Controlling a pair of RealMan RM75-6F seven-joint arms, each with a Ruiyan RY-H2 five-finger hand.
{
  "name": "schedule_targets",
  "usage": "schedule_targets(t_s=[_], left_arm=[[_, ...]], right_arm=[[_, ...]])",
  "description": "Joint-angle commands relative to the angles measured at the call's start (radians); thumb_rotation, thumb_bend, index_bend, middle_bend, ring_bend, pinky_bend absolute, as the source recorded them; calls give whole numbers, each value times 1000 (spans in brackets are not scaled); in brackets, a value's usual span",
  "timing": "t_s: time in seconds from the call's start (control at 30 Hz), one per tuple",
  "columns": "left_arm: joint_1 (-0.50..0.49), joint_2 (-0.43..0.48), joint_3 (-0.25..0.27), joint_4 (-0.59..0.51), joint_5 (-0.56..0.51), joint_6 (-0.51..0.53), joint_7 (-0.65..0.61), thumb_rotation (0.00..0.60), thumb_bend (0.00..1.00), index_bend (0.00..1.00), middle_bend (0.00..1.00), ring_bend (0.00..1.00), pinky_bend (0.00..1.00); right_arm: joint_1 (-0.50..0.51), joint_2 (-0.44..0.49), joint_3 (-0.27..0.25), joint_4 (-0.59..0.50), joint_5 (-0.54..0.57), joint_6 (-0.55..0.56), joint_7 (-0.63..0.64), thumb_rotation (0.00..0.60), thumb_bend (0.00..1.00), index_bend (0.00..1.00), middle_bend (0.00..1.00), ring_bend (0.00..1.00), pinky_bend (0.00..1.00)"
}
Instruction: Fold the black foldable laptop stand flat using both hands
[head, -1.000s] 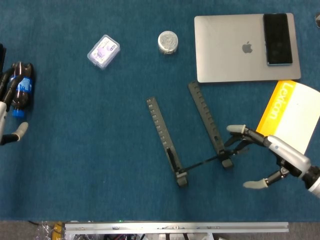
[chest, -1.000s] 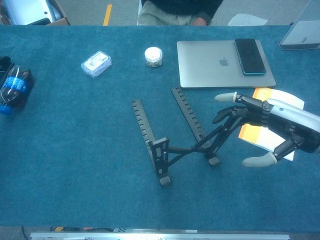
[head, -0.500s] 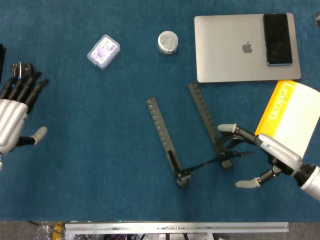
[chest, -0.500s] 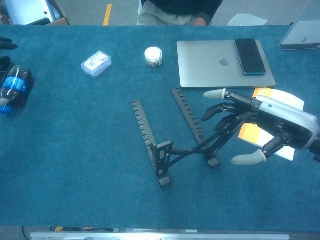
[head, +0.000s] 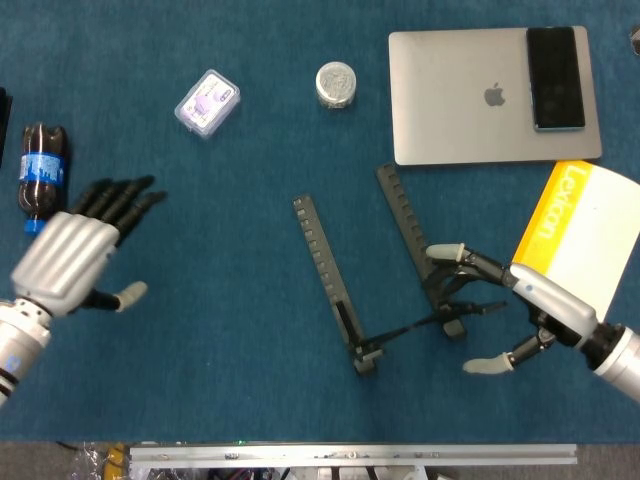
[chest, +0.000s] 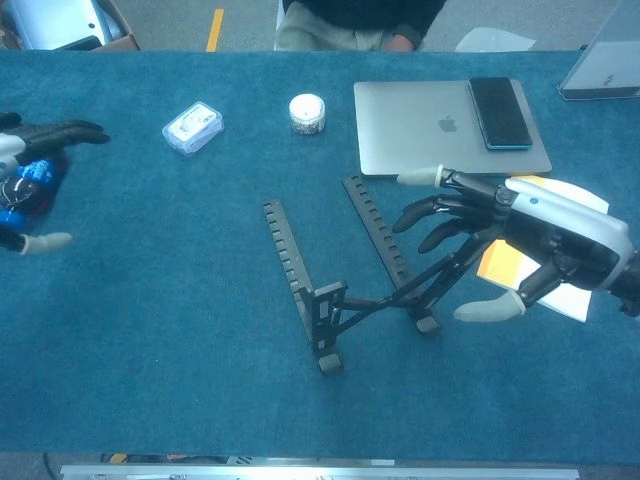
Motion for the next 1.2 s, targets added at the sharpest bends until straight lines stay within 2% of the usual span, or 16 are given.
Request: schedule_targets(t_s=[0.03,0.17,0.27,0.5,0.7,1.0,1.2], left_arm=[[-39,8,16,-24,21,-63,-81,600,250,0,0,39,0],[-67,27,30,-44,42,-105,-187,600,250,0,16,43,6],[-93,52,48,-61,66,-146,-315,600,250,0,28,46,8],[-169,104,99,-60,152,-229,-632,600,255,0,45,72,8],[-256,102,149,-30,252,-264,-944,600,261,0,51,76,79],[-414,28,259,79,424,-205,-1454,600,260,0,53,78,95],[-496,-39,311,154,463,-148,-1671,600,260,0,52,79,109]], right_arm=[[3,-1,1,-1,1,0,2,600,45,106,293,122,279],[9,-2,4,1,2,0,7,600,45,106,293,122,279],[11,-6,3,3,2,-1,9,600,44,106,293,122,280],[17,-13,5,12,5,1,18,600,45,106,292,122,279],[25,-20,7,15,5,0,21,600,44,106,293,122,279],[32,-29,7,11,6,-3,18,600,44,106,292,122,279],[36,-32,7,12,9,-6,16,600,45,106,293,122,279]])
